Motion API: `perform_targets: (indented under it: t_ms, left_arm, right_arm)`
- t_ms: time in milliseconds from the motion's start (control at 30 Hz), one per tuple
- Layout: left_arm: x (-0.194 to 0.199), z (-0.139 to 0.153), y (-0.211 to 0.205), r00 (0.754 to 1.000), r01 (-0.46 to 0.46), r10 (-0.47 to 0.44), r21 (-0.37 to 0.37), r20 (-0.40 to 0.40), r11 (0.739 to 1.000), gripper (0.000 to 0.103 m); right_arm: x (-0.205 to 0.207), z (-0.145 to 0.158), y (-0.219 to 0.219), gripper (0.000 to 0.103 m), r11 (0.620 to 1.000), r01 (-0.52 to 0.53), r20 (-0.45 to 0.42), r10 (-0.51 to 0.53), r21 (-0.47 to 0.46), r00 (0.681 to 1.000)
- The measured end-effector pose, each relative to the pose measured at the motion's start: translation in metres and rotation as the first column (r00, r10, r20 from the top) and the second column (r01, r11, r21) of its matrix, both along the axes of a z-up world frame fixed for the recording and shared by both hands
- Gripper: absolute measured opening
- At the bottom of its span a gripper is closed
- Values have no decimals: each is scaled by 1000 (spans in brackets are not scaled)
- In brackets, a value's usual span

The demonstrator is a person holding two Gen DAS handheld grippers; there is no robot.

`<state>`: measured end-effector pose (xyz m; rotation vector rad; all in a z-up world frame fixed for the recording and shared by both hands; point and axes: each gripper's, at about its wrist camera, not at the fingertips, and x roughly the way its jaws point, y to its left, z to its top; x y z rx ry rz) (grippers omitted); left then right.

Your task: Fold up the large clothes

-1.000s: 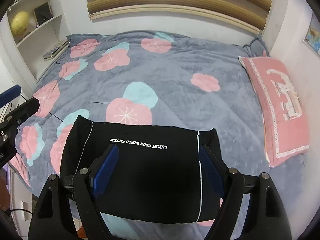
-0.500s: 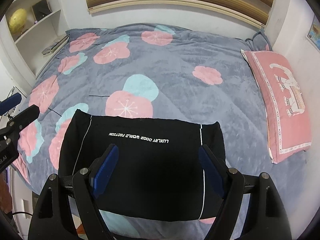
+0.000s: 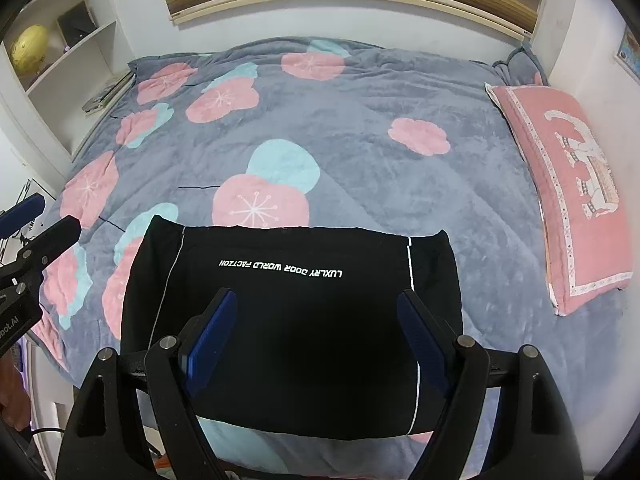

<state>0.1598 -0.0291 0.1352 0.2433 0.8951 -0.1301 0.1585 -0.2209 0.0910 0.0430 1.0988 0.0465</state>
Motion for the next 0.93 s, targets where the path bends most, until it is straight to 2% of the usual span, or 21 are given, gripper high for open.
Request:
perform_targets:
  t_ms: [633, 867, 933]
  left_arm:
    - [5, -6, 1, 1000, -7, 7, 12, -2, 1000, 70]
    - [1, 0, 9, 999, -6, 7, -23, 50, 1000, 70]
    - [4, 0, 12, 999, -14, 15, -29, 40, 999, 70]
  right_arm:
    - [5, -9, 8, 84, 1000, -8, -20, 9, 18, 1000]
    - [6, -12, 10, 84, 1000, -17, -25, 18, 18, 1000]
    - [6, -13, 10, 84, 1000, -20, -25, 21, 17, 999]
